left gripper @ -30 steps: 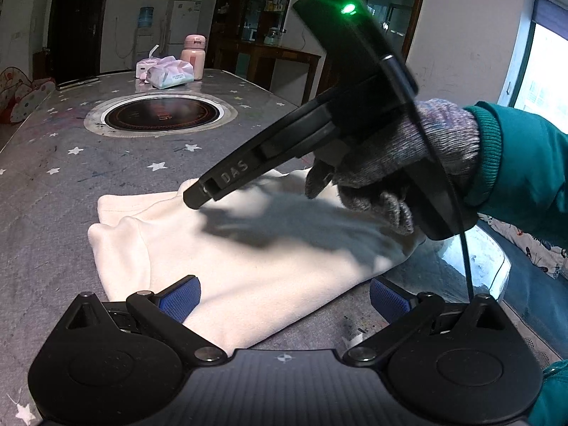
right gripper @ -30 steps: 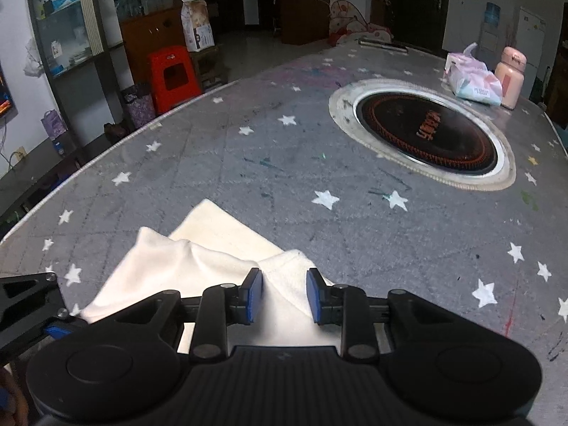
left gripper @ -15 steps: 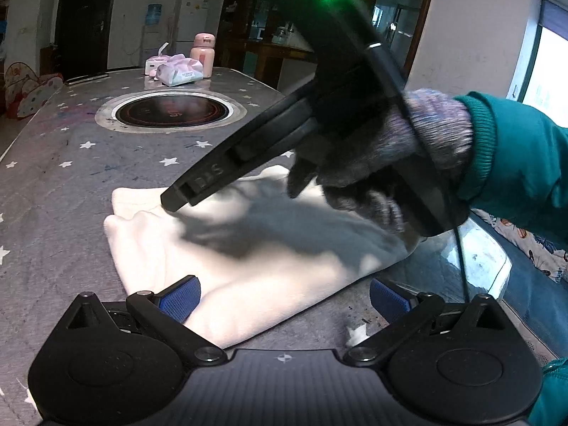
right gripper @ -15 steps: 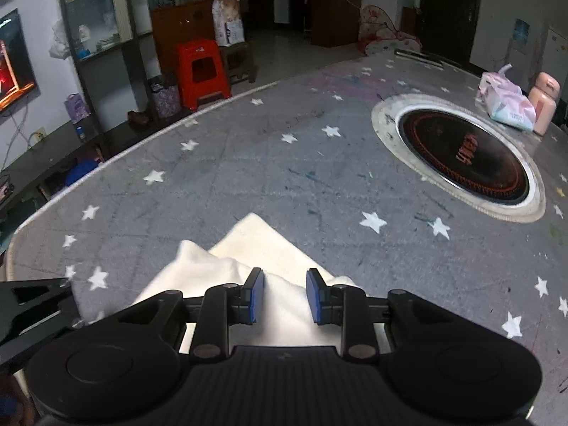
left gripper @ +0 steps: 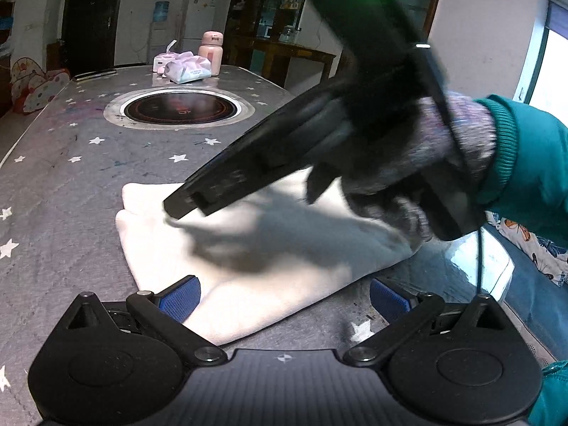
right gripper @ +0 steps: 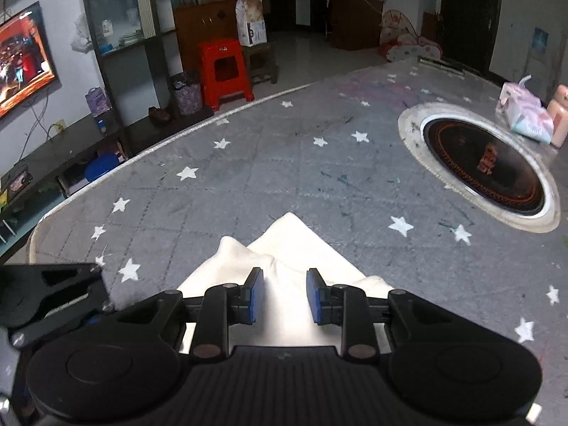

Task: Fold clothes
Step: 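Lift the grasped sweatshirt corner with the right gripper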

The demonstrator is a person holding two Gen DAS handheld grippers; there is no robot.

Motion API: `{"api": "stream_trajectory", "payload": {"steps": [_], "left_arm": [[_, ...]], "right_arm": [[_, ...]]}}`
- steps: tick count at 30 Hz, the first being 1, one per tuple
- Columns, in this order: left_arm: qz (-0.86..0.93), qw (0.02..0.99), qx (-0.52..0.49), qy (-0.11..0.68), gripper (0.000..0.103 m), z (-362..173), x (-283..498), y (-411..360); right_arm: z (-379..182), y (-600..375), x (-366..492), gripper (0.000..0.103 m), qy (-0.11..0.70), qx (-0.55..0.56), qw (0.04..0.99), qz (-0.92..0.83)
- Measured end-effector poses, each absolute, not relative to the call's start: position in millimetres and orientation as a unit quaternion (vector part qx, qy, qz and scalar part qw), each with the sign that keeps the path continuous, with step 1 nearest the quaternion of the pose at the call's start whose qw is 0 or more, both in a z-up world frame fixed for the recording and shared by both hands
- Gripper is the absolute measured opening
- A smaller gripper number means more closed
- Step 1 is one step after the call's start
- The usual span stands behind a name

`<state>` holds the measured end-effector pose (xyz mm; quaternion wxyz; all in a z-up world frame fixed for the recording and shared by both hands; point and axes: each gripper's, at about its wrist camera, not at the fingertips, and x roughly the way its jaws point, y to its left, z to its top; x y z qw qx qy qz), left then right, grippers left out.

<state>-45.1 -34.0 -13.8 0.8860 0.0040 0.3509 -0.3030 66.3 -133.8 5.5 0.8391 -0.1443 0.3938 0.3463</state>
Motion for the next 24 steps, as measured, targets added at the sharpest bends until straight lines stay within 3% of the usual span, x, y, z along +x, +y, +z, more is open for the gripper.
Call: {"api": "stream_trajectory", "payload": {"steps": [24], "left_arm": [[-0.139, 0.934, -0.023, 0.329, 0.103, 7.1, -8.4, 47.9]], "right_arm": [[6.9, -163.8, 11.6, 0.027, 0.379, -0.135, 0.846, 0.349]]}}
